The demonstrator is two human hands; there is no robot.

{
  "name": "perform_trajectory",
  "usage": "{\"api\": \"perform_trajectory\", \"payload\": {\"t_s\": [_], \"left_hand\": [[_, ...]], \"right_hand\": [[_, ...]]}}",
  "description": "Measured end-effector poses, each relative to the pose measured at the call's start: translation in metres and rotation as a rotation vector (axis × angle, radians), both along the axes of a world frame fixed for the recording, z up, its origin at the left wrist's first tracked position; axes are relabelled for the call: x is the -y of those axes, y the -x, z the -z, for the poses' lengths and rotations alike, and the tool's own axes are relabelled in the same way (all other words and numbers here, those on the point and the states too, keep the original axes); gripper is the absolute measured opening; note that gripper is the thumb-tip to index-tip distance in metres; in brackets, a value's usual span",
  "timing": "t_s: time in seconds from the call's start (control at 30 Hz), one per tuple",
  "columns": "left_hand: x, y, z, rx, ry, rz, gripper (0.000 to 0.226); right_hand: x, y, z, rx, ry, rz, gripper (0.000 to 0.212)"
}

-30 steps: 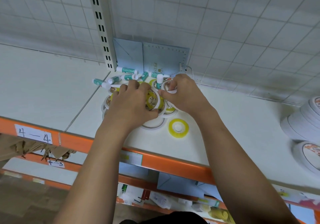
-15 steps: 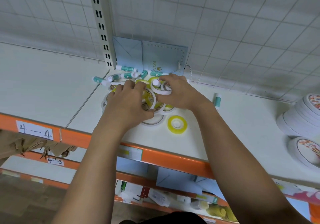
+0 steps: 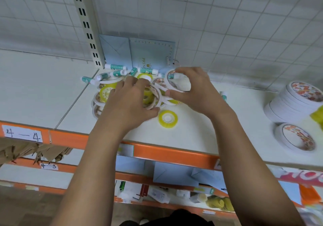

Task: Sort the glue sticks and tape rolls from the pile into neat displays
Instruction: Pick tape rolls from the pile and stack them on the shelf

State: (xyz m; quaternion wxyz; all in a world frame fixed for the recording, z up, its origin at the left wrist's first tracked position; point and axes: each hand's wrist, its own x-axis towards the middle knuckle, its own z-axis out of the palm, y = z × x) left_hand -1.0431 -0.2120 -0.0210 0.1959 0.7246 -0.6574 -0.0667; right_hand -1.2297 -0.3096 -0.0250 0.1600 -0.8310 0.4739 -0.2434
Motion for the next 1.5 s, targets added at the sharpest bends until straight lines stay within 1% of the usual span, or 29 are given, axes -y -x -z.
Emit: {"api": "perform_trajectory", "payload": {"t_s": [0.13, 0.33, 0.43, 0.6, 0.7, 0.8, 1.0, 1.17, 1.27, 1.3, 1.37, 1.43, 1.5], "left_hand": [[0.008, 0.034, 0.004, -0.005, -0.019, 0.111, 0.075], [0.028, 0.11, 0.009, -0.016, -0.086, 0.32, 0.065], [0.036, 0.151, 0.011, -0.029, -0.091, 0.382, 0.063], [0.045, 0.223, 0.011, -0.047, -0.081, 0.465, 0.061], [0.048, 0.257, 0.013, -0.048, -0.084, 0.484, 0.061], [0.05, 0.282, 0.014, -0.047, -0.095, 0.481, 0.06], [0.052, 0.319, 0.012, -0.055, -0.102, 0.43, 0.068], [0.053, 0.349, 0.016, -0.081, -0.092, 0.401, 0.069], [0.052, 0.368, 0.019, -0.061, -0.069, 0.374, 0.069], [0.052, 0.374, 0.021, -0.051, -0.063, 0.363, 0.069], [0.052, 0.384, 0.024, -0.037, -0.056, 0.348, 0.07], [0.052, 0.39, 0.028, -0.052, -0.063, 0.346, 0.076], [0.051, 0.391, 0.031, -0.111, -0.084, 0.352, 0.087]], "right_hand": [[-0.023, 0.046, 0.016, -0.046, -0.049, 0.099, 0.072], [-0.052, 0.127, 0.033, -0.082, -0.096, 0.259, 0.072], [-0.062, 0.17, 0.034, -0.052, -0.118, 0.345, 0.071], [-0.072, 0.24, 0.032, -0.042, -0.142, 0.42, 0.072], [-0.072, 0.274, 0.034, -0.042, -0.134, 0.435, 0.076], [-0.067, 0.299, 0.037, -0.023, -0.153, 0.437, 0.085], [-0.054, 0.32, 0.044, -0.072, -0.196, 0.363, 0.106], [-0.05, 0.349, 0.046, -0.04, -0.241, 0.282, 0.11], [-0.047, 0.366, 0.046, -0.082, -0.262, 0.23, 0.107], [-0.047, 0.369, 0.046, -0.088, -0.256, 0.214, 0.103], [-0.046, 0.374, 0.046, -0.085, -0.23, 0.19, 0.089], [-0.045, 0.376, 0.047, -0.066, -0.222, 0.171, 0.077], [-0.042, 0.378, 0.046, -0.056, -0.224, 0.146, 0.071]]}}
